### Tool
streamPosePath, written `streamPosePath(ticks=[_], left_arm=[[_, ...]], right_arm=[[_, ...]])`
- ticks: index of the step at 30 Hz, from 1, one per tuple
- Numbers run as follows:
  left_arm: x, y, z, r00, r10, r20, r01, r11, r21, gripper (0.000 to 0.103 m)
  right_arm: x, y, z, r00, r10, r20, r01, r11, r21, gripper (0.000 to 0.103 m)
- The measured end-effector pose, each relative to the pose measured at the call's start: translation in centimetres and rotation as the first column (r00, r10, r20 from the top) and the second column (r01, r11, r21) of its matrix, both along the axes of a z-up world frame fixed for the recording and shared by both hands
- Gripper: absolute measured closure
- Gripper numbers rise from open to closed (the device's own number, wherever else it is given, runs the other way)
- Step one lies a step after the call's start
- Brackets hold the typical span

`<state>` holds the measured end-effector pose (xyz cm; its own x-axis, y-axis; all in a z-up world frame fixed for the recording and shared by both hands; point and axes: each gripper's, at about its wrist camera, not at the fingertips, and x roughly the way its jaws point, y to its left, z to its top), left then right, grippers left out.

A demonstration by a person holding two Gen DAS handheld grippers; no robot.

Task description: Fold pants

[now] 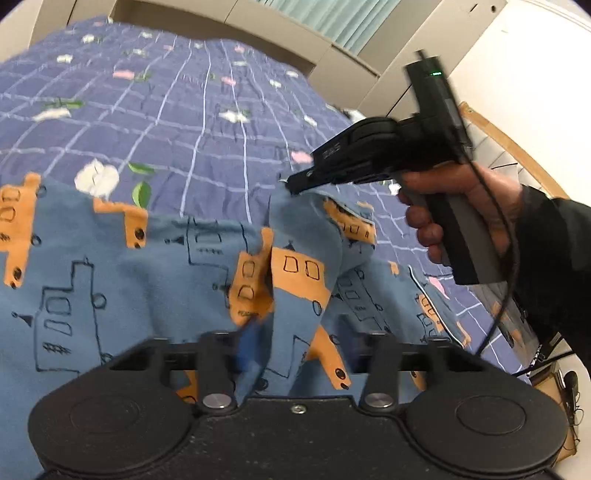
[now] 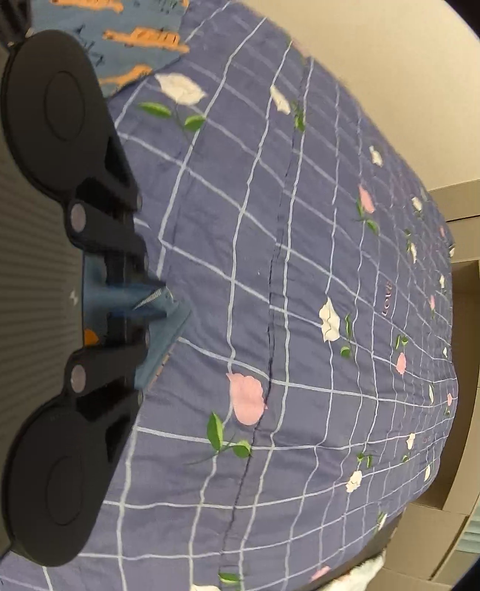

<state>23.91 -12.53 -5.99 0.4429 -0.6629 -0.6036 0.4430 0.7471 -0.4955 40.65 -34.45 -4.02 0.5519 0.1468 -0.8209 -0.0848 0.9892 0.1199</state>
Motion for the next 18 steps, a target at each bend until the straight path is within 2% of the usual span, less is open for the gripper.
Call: streamPosePath(ticks=[3,8,9,12,16,18], left_arm=[[0.1,-0.2,0.3,1.0,0.01,0.002,-0.01,1.0,0.008,0.094],[-1.0,-0.9,2.0,0.996,-0.027,0.082,0.023,0.999,0.04,0.094],[-1.2,-1.2,2.1,0.995,-0.034,0.091,0.029,0.998,0.055,0.094],[-1.4,-1.7,2.1,0.996,-0.035,0.083,0.027,0.996,0.087,0.094],[-1.6,-2.0,1.6,0.997,-0.04,0.069,0.034,0.995,0.092,0.094],[-1.7,-2.1,1.2,0.997,-0.044,0.06,0.038,0.995,0.091,0.094]], right_arm=[[-1.4,-0.9,1.1,0.998,-0.013,0.066,0.011,0.999,0.03,0.103],[-4.4,-3.0,3.0,0.988,-0.016,0.151,0.005,0.997,0.071,0.102],[-4.5,-3.0,3.0,0.99,-0.004,0.143,-0.006,0.998,0.07,0.096],[-3.6,-2.4,2.7,0.995,0.021,0.095,-0.028,0.997,0.072,0.05],[-1.2,-0.1,1.2,0.999,0.016,0.038,-0.018,0.999,0.04,0.049],[0.4,1.6,0.3,1.0,0.004,-0.001,-0.004,0.999,-0.032,0.048]])
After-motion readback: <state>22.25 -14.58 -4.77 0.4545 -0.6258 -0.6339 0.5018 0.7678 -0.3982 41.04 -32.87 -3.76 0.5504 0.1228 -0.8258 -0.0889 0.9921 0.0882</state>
